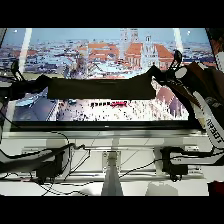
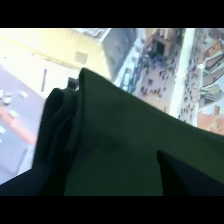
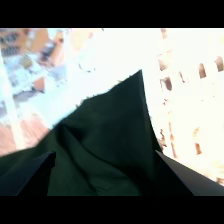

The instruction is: Fold the clothes and pants, and hang the long-sleeved shirts on hangers.

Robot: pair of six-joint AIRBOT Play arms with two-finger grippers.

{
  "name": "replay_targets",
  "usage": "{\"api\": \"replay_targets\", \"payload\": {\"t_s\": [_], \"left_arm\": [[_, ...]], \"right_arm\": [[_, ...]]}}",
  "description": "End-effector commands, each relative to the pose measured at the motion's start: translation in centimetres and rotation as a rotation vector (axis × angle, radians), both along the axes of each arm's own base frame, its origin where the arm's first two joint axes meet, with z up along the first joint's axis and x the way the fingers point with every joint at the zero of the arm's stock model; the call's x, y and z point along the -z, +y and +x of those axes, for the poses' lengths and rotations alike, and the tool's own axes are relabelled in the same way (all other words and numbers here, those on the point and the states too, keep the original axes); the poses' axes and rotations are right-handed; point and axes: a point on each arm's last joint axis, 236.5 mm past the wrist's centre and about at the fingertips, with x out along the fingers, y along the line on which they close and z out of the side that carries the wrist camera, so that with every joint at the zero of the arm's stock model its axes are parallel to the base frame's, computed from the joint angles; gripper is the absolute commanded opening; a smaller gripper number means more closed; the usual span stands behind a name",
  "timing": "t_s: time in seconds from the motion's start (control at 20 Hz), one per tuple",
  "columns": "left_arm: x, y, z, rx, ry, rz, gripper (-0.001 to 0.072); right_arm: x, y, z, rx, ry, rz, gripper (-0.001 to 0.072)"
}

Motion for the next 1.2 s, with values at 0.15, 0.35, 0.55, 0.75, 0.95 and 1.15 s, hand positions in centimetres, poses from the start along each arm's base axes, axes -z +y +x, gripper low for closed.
{"api": "replay_targets", "payload": {"t_s": [0.15, 0.35, 0.55, 0.75, 0.95, 1.15], "left_arm": [[3.0, 1.1, -5.3, 0.069, 0.19, -0.073, 0.0567], [4.8, -3.4, -4.3, 0.188, 0.184, -0.132, 0.0571], [5.7, -7.7, -1.2, 0.229, 0.097, -0.145, 0.0394], [3.6, -9.2, 0.0, 0.308, 0.046, -0.1, 0.0013], [-4.5, -8.2, 0.0, 0.406, -0.023, 0.041, 0.0012], [-15.6, -9.8, -2.1, 0.43, -0.188, 0.078, 0.0014]], "right_arm": [[1.7, 0.8, -3.9, -0.165, 0.141, -0.019, 0.0676], [1.5, 4.4, -3.9, -0.263, 0.098, -0.046, 0.0675], [0.3, 10.3, -3.8, -0.442, -0.012, -0.102, 0.0673], [-4.3, 15.9, -0.7, -0.487, -0.239, -0.127, 0.0259], [-6.3, 21.3, 0.4, -0.561, -0.31, -0.104, 0.0027], [-4.1, 30.3, -1.2, -0.644, -0.243, 0.012, 0.0026]]}}
